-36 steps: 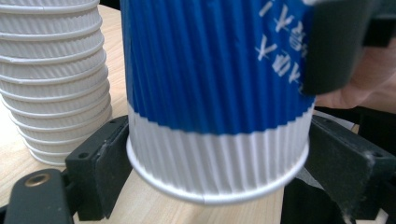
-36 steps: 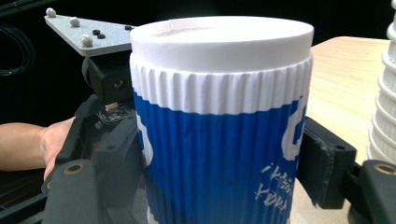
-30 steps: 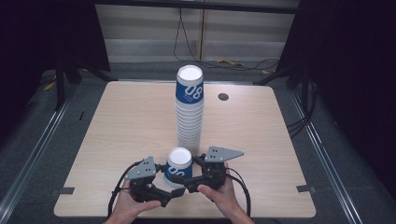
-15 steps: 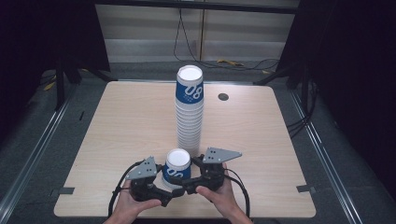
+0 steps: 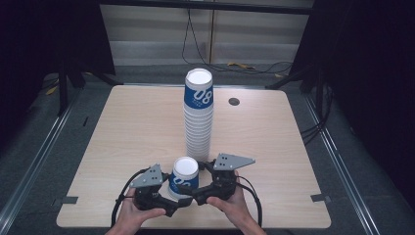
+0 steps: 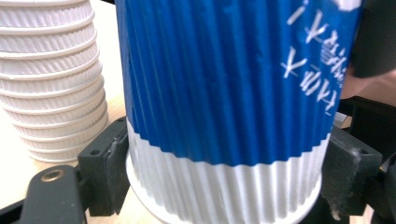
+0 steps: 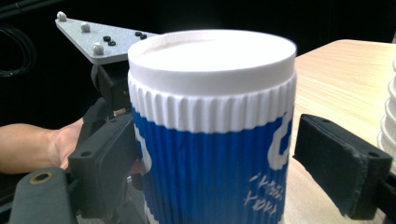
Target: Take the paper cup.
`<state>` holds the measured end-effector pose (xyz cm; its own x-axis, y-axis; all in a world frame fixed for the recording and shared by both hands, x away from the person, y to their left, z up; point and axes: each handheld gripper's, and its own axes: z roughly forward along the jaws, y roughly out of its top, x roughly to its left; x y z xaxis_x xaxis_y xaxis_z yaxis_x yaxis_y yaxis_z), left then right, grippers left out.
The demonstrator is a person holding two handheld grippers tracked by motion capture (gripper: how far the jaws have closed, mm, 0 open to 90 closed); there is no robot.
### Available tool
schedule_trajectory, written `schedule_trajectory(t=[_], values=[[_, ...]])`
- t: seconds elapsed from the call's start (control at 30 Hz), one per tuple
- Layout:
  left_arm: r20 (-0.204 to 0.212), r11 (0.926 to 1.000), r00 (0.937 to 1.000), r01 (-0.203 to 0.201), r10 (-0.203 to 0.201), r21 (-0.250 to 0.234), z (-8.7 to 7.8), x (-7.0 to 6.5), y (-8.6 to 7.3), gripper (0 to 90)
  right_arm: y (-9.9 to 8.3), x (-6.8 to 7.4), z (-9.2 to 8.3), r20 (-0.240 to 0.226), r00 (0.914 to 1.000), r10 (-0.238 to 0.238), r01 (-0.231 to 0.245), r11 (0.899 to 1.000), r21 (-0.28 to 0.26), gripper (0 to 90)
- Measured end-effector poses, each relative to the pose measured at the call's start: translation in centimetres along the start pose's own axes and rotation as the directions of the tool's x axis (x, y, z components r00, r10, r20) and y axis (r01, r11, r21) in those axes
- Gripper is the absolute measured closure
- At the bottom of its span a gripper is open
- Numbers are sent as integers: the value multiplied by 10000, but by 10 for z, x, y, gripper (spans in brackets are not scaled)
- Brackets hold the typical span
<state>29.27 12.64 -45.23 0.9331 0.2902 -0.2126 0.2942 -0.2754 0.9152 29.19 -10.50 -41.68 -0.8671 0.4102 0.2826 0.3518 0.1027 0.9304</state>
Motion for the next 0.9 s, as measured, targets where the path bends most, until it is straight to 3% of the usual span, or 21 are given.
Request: schedule_trajectory(t=[0.23,0.57,0.9], values=[[87,9996,10000,21,-24,292,-2,2,1,176,2,-2,-4,7,10000,80,-79,9999,-137,134],[45,9993,9999,104,-106,349,-8,7,1,176,3,-4,-10,-63,9999,97,-98,9998,-160,134],[-58,9981,9998,218,-215,570,-17,13,4,176,2,-7,-15,-78,10000,38,-37,9999,102,134]])
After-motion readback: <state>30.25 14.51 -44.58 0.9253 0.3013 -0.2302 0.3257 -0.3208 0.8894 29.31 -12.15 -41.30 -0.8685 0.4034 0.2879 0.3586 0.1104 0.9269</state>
